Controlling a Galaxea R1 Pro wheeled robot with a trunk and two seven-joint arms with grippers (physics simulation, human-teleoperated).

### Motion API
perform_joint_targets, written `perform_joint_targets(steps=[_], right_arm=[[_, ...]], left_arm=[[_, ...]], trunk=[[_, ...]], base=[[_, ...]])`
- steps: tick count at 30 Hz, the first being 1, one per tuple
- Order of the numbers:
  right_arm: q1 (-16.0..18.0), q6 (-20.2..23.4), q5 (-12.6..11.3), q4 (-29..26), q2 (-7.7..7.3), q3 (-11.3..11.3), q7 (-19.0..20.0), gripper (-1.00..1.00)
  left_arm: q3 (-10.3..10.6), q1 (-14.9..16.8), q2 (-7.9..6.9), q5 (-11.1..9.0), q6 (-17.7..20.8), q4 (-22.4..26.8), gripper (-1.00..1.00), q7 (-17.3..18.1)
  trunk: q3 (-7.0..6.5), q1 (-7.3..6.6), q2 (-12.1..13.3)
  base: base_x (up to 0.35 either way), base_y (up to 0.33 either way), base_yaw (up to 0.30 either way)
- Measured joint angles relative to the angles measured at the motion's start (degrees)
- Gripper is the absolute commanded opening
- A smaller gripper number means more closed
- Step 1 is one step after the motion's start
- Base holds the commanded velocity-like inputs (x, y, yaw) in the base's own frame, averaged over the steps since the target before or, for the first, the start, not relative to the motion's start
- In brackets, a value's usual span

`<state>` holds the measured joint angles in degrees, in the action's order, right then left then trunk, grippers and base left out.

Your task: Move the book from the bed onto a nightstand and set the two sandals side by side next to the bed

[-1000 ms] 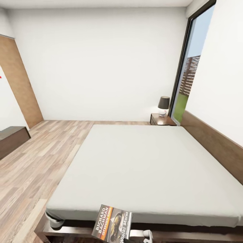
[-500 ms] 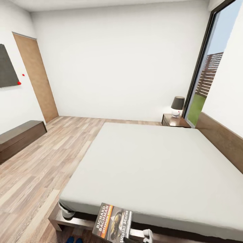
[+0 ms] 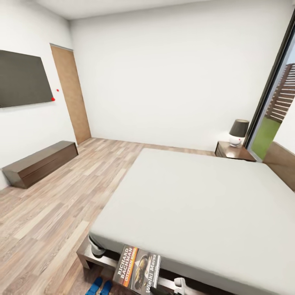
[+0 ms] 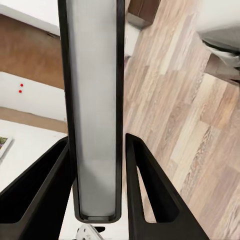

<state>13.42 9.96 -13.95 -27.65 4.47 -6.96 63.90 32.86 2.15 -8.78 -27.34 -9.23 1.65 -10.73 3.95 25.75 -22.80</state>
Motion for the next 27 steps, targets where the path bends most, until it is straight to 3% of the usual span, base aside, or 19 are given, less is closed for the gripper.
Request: perform_joint_targets(steps=[27], right_arm=[[0.00,-0.15,0.04,0.10,0.05,0.07,0.00,-1.00]], left_arm=[[0.01,0.00,0.00,0.00,0.00,0.00,1.00,0.00]], trunk=[[0.00,0.00,0.00]], base=[[0.000,0.000,0.290]])
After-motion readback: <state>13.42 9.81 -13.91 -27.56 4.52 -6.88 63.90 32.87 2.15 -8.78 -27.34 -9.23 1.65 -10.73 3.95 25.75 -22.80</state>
